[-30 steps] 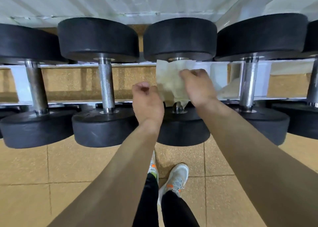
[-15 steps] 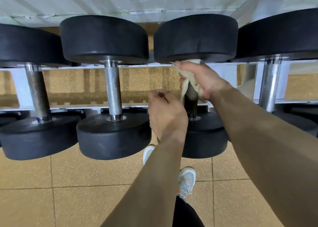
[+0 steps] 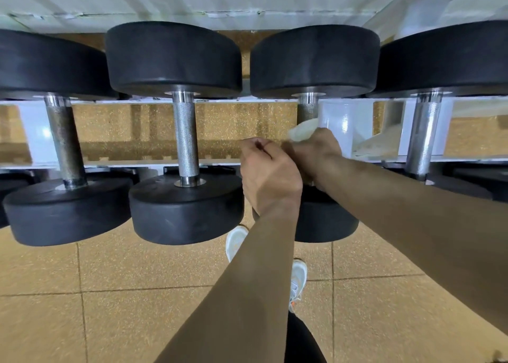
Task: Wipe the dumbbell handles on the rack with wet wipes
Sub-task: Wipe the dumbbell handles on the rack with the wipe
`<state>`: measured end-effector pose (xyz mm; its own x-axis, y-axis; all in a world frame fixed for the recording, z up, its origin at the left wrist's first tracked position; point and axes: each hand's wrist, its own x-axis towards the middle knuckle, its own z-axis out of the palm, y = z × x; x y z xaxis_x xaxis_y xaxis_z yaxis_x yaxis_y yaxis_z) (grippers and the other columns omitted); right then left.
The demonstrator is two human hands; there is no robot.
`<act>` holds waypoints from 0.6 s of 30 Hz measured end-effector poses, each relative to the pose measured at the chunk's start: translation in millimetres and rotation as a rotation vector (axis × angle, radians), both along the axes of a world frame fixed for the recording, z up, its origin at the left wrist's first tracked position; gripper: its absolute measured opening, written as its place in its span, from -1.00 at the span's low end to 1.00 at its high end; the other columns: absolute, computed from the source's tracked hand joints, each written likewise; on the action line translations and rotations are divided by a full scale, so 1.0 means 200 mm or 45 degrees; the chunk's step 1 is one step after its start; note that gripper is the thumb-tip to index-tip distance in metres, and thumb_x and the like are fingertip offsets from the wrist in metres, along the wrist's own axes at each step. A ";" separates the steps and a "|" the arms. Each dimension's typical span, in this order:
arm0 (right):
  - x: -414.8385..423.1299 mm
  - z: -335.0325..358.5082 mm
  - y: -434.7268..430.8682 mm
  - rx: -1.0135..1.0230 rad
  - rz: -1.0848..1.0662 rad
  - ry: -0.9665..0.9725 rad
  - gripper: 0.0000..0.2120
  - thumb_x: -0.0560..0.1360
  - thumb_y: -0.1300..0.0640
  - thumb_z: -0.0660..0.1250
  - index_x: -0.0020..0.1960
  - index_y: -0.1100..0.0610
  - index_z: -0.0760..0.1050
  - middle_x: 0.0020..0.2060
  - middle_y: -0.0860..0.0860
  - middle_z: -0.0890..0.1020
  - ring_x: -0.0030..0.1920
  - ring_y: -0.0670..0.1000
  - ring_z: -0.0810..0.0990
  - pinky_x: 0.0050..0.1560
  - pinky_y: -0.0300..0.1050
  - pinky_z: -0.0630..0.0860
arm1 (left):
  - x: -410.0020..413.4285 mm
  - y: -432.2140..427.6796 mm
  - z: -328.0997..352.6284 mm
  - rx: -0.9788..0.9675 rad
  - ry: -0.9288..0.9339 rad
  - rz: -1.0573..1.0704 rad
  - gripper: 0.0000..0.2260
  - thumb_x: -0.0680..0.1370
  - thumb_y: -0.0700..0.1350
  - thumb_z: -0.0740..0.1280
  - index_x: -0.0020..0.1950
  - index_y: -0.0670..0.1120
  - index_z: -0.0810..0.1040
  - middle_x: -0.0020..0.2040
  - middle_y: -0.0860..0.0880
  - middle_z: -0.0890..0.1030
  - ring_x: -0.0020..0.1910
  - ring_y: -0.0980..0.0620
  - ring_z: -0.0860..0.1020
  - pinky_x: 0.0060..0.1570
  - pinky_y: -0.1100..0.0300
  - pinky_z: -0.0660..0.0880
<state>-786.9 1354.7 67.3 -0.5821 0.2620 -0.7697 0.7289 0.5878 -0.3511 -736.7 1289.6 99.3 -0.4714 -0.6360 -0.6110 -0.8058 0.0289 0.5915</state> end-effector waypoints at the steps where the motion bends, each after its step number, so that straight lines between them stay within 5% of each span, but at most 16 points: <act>1: -0.05 0.02 -0.01 -0.055 -0.086 0.016 -0.68 0.44 0.01 0.53 0.02 0.09 0.45 -0.02 0.06 0.66 0.00 0.10 0.66 -0.06 -0.07 0.62 | 0.00 0.00 -0.01 -0.006 0.009 -0.001 -0.86 0.65 0.03 0.12 0.03 0.03 0.44 0.00 -0.02 0.62 -0.01 -0.14 0.58 0.04 -0.11 0.54; 6: -0.20 0.05 -0.03 -0.462 -0.308 0.298 -0.69 0.43 0.20 0.50 -0.36 0.16 0.42 -0.49 -0.01 0.50 -0.45 -0.04 0.47 -0.40 -0.24 0.38 | 0.00 0.00 -0.03 0.005 0.020 -0.017 -0.82 0.64 0.05 0.11 0.07 0.01 0.46 0.01 -0.02 0.61 0.00 -0.14 0.59 0.05 -0.14 0.54; 11: -0.16 -0.01 0.12 -1.150 -0.303 -0.224 -0.76 0.52 0.05 0.39 -0.30 0.06 0.52 -0.55 -0.10 0.45 -0.53 -0.13 0.43 -0.45 -0.26 0.38 | 0.01 0.00 -0.02 -0.001 0.034 -0.028 -0.81 0.65 0.06 0.12 0.08 0.02 0.47 0.02 0.00 0.62 0.01 -0.12 0.59 0.06 -0.13 0.53; 15: -0.06 0.00 0.17 -1.166 -0.216 -0.547 -0.74 0.57 0.00 0.27 -0.18 0.17 0.47 -0.47 0.03 0.55 -0.48 -0.03 0.54 -0.45 -0.24 0.48 | 0.01 0.00 0.00 0.029 0.019 -0.039 -0.82 0.66 0.07 0.12 0.07 0.03 0.45 0.02 0.01 0.61 -0.01 -0.10 0.59 0.05 -0.11 0.54; 18: -0.04 0.08 0.15 -0.999 -0.133 -0.414 -0.86 0.59 0.14 0.30 -0.01 0.23 0.53 -0.45 0.04 0.56 -0.47 -0.01 0.55 -0.46 -0.22 0.47 | 0.01 -0.01 0.02 0.036 -0.005 -0.051 -0.85 0.66 0.07 0.12 0.04 0.05 0.41 0.03 0.01 0.60 0.00 -0.09 0.58 0.06 -0.10 0.53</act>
